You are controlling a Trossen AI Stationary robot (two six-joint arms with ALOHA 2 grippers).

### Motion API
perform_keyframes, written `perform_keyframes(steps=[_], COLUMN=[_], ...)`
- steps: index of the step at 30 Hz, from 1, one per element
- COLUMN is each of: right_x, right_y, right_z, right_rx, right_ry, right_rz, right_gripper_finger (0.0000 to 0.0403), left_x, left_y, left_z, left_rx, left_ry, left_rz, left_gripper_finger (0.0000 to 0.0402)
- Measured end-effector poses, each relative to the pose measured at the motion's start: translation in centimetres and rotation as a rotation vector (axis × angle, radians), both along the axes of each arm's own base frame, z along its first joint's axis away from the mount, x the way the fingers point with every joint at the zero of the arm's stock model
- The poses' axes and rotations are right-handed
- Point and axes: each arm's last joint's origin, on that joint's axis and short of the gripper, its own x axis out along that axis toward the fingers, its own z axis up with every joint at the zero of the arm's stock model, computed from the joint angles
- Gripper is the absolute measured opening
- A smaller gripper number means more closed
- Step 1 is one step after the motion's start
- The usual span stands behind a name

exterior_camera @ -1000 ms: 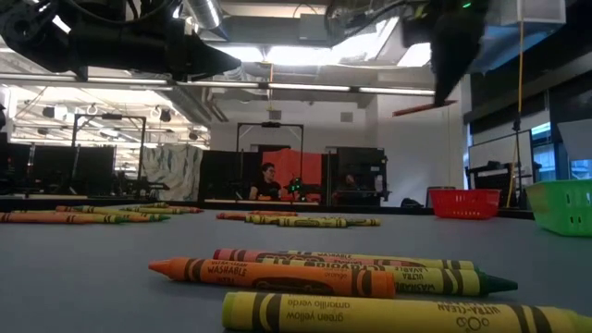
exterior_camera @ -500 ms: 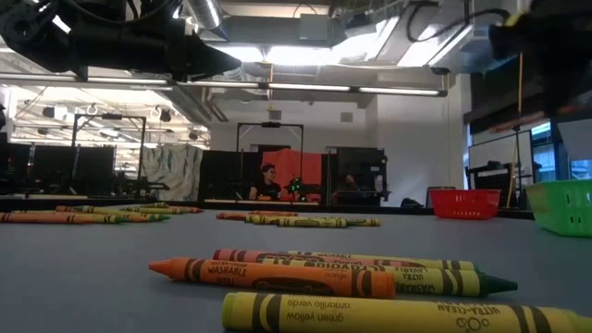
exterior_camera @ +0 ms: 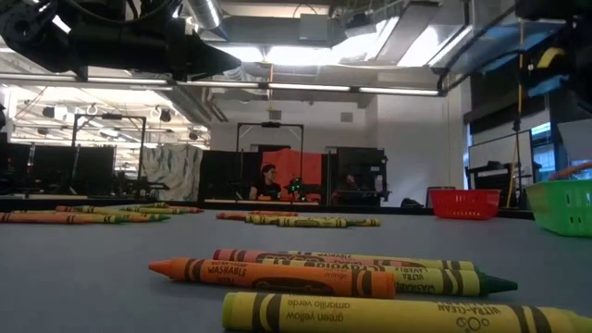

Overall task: Sort crayons
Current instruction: Put the orange crayon into the green bin

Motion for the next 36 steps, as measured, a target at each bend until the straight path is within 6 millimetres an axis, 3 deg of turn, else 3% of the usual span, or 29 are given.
perform_keyframes(steps=[10, 17, 21, 29, 32, 36], right_x=[0.5, 0.6, 1.0, 4.1, 5.7, 8.3], right_y=[0.1, 0.0, 0.2, 0.1, -0.5, -2.0], right_z=[-0.3, -0.2, 1.0, 4.8, 5.3, 4.8], right_rx=[-0.019, -0.032, -0.006, -0.266, -0.342, -0.42], right_ry=[-0.034, -0.038, -0.087, -0.483, -0.599, -0.63], right_rz=[-0.005, -0.001, 0.009, 0.17, 0.193, 0.26], right_gripper_finger=[0.003, 0.0106, 0.0131, 0.0132, 0.0132, 0.0131], left_x=[0.0, 0.0, 0.0, 0.0, 0.0, 0.0], left_y=[0.0, 0.0, 0.0, 0.0, 0.0, 0.0], left_z=[0.0, 0.0, 0.0, 0.1, 0.1, 0.1], left_rx=[0.0, 0.0, 0.0, 0.001, 0.001, 0.001], left_ry=[-0.003, -0.003, -0.003, -0.006, -0.006, -0.006], left_rz=[0.0, 0.0, 0.0, 0.0, 0.0, 0.0], left_gripper_finger=[0.0127, 0.0127, 0.0127, 0.0127, 0.0127, 0.0128])
